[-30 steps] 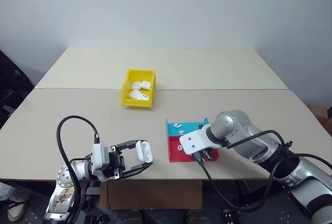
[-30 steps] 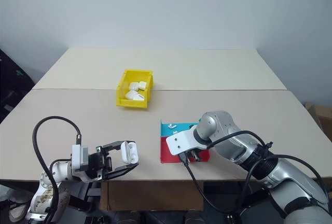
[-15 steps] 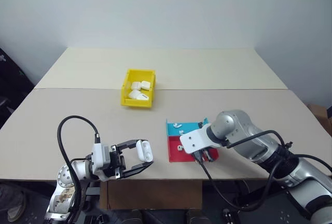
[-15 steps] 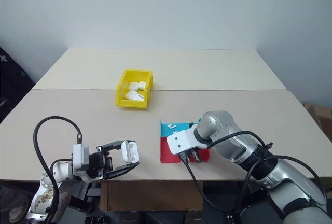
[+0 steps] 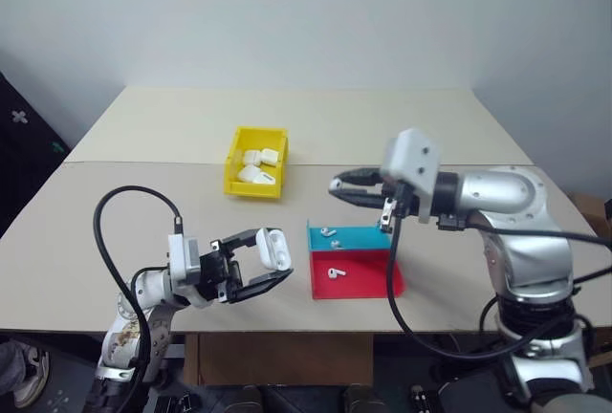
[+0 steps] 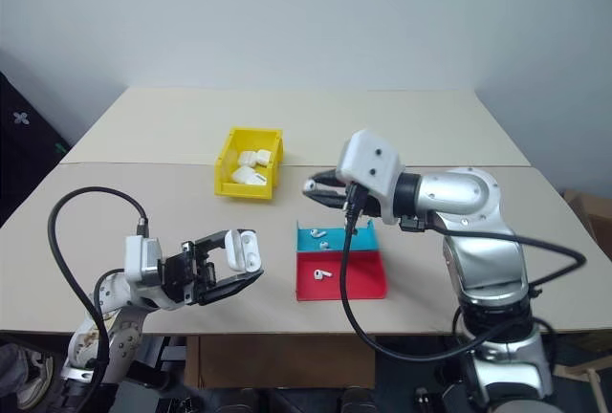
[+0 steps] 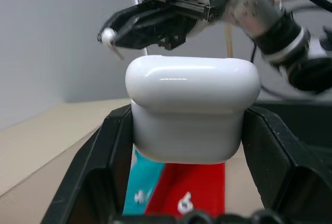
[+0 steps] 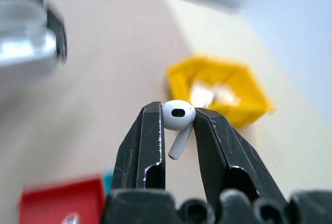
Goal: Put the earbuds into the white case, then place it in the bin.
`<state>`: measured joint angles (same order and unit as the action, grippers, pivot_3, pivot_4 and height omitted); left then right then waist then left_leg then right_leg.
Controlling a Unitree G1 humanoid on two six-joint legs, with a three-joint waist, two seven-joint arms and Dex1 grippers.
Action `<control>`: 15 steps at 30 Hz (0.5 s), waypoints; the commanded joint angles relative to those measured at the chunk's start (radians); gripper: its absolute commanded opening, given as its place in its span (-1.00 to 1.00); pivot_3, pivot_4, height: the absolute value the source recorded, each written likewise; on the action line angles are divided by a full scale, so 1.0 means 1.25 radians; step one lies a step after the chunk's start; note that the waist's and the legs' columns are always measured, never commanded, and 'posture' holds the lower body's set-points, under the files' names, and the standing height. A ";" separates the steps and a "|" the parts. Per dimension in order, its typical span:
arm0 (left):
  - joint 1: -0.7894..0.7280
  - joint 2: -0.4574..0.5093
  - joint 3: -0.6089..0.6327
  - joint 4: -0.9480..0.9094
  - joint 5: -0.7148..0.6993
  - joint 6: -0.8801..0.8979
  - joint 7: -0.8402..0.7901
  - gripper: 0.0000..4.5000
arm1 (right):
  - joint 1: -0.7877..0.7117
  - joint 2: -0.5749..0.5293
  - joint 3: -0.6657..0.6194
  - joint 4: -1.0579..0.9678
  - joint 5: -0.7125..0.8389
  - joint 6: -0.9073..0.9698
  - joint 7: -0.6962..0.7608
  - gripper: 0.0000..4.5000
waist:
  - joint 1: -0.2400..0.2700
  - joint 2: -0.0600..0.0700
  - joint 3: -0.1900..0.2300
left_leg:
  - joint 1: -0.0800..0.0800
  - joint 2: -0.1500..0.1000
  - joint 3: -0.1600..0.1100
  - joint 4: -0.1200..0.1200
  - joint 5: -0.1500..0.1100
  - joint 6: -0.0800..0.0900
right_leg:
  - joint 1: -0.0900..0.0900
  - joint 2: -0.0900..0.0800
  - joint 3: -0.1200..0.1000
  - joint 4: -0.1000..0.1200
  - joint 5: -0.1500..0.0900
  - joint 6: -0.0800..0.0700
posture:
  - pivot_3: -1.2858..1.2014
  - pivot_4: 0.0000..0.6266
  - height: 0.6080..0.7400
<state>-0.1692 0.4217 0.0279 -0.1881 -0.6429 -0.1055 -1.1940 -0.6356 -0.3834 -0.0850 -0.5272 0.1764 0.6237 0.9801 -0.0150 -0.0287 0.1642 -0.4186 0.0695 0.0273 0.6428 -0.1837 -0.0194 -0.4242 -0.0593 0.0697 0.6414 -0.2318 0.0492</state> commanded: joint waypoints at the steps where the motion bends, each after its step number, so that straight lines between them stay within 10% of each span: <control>1: -0.041 -0.012 -0.018 -0.010 -0.023 0.022 -0.009 0.25 | 0.047 0.110 -0.072 -0.077 0.077 -0.149 -0.126 -0.70 | 0.000 0.000 0.000 | 0.000 0.000 0.000 0.000 0.000 0.000 | 0.000 0.000 0.000 0.000 0.000 0.000 | 0.03 -0.52 1.00; 15: -0.158 -0.046 -0.050 0.018 -0.037 0.107 -0.028 0.25 | 0.204 0.074 -0.014 -0.073 0.276 -0.329 -0.039 -0.70 | -0.008 0.000 0.000 | 0.001 0.000 -0.001 0.000 0.000 0.000 | 0.001 0.000 0.000 0.000 0.000 0.000 | 0.03 -0.52 1.00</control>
<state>-0.3518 0.3607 -0.0368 -0.1447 -0.6696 0.0187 -1.2224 -0.3744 -0.2853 -0.1120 -0.6078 0.4952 0.2562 0.9204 -0.0256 -0.0288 0.1640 -0.4171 0.0696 0.0267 0.6429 -0.1836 -0.0193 -0.4228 -0.0588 0.0698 0.6414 -0.2320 0.0496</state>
